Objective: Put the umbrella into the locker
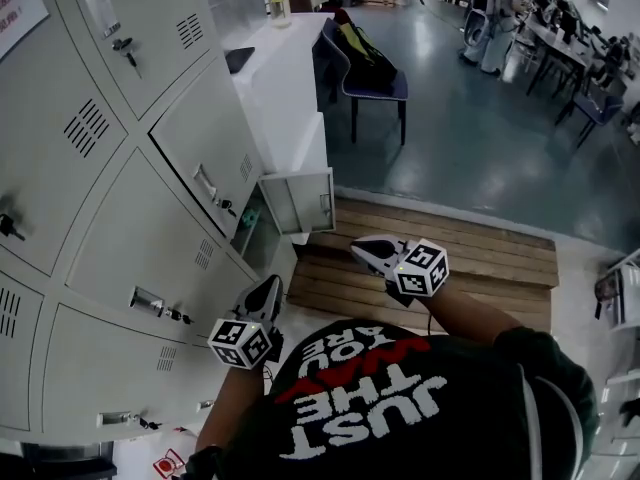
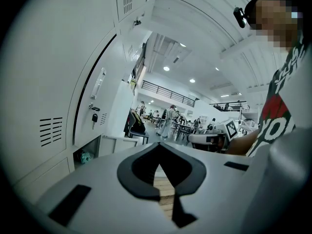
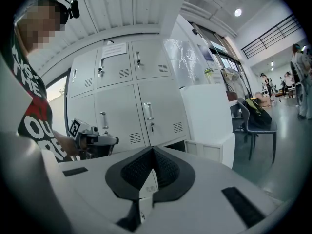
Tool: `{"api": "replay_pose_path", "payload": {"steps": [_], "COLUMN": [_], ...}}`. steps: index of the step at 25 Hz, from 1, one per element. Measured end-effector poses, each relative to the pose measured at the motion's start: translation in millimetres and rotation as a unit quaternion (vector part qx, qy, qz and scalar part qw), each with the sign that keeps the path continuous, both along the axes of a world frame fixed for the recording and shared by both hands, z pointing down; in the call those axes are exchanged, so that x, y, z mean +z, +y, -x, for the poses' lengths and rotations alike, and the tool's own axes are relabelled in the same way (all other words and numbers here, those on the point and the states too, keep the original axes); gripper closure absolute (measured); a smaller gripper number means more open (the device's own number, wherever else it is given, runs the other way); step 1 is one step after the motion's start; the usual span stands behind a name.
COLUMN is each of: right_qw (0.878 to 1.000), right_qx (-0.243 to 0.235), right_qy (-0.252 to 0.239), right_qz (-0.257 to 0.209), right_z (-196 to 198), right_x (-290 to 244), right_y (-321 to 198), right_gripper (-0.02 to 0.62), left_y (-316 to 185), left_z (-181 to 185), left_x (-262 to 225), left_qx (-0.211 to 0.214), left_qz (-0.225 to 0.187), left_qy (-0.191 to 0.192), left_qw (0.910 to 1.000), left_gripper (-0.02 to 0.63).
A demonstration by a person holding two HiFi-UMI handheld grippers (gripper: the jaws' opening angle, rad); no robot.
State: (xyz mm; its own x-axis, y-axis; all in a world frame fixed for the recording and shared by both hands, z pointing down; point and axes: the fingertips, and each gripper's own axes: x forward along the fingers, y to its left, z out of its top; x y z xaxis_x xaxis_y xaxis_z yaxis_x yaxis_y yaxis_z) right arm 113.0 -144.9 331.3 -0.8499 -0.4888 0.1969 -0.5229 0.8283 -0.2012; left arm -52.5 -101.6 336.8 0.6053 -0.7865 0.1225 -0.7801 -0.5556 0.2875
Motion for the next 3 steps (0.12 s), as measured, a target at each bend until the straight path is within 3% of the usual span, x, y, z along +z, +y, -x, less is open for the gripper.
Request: {"api": "replay_pose_path", "payload": {"steps": [3], "right_qw": [1.000], "right_qx": [0.000], "right_qy": [0.002], "right_qz": [0.000], "right_z": [0.5], "right_x": [0.5], "right_y": [0.7], "right_gripper": [0.561], "left_y": [0.7], "left_z": [0.7], "left_x": [-0.4], "left_qx": [0.001], "left_qz": [0.001], "left_qy": [0.000], "left_qw": [1.0000], "left_gripper": [0.598]}}
